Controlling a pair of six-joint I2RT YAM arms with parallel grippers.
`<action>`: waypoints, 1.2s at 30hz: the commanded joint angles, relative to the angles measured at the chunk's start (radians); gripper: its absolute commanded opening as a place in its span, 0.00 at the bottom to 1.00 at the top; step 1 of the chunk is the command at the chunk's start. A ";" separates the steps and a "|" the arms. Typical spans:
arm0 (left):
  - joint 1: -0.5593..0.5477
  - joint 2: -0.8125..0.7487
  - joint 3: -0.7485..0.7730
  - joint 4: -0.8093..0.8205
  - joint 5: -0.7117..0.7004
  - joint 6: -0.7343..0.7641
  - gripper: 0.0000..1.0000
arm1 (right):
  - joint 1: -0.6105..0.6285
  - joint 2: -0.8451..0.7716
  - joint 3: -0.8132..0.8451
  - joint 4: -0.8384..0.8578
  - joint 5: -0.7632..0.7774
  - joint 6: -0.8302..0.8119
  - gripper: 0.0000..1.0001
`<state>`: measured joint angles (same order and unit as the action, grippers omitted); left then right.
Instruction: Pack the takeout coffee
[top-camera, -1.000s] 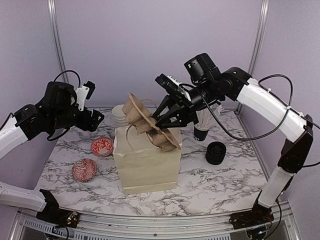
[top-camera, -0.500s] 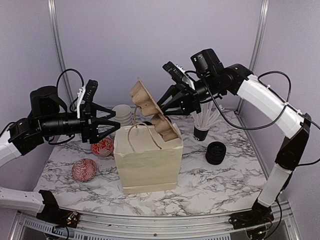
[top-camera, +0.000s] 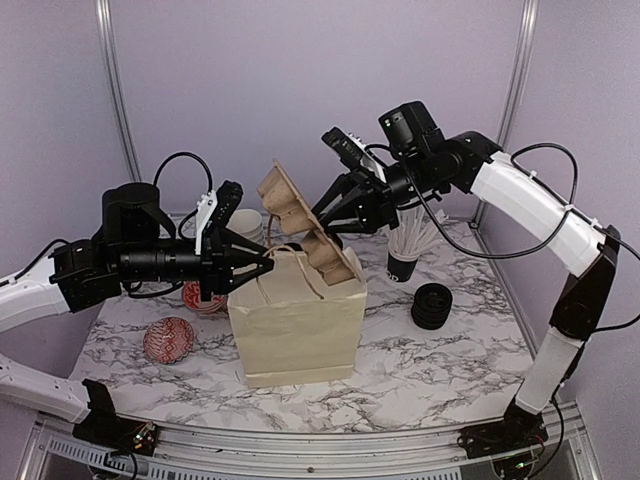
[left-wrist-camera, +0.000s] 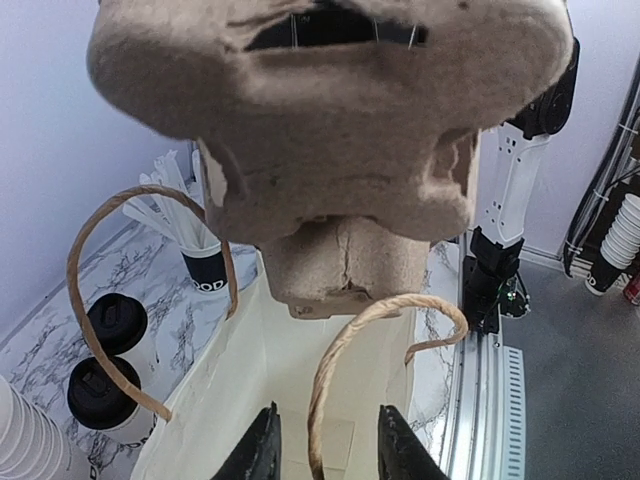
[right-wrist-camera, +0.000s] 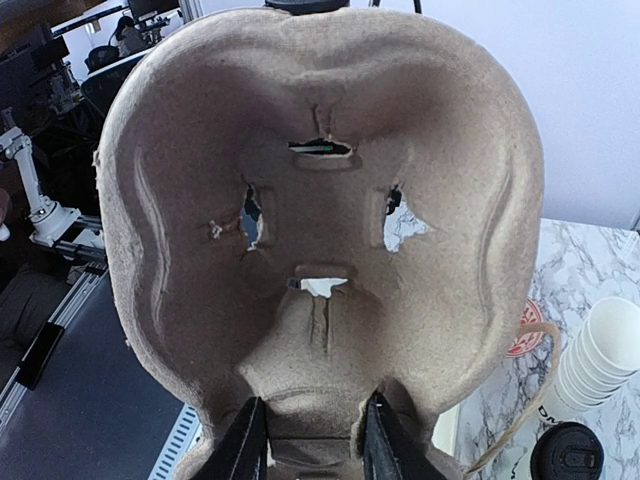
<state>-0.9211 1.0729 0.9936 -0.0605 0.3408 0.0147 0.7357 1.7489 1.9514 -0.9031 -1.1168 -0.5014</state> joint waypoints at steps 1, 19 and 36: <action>-0.024 -0.008 0.011 0.051 -0.007 0.016 0.19 | 0.004 -0.019 -0.024 0.043 0.020 0.036 0.31; -0.174 -0.057 0.005 0.001 -0.103 0.086 0.03 | 0.102 -0.024 -0.138 0.059 0.280 0.028 0.31; -0.291 -0.050 0.173 -0.134 -0.218 0.098 0.48 | 0.176 -0.031 -0.150 -0.145 0.530 -0.164 0.30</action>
<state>-1.1885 1.0485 1.0954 -0.1524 0.1509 0.1089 0.8795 1.7351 1.7699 -0.9504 -0.6739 -0.6018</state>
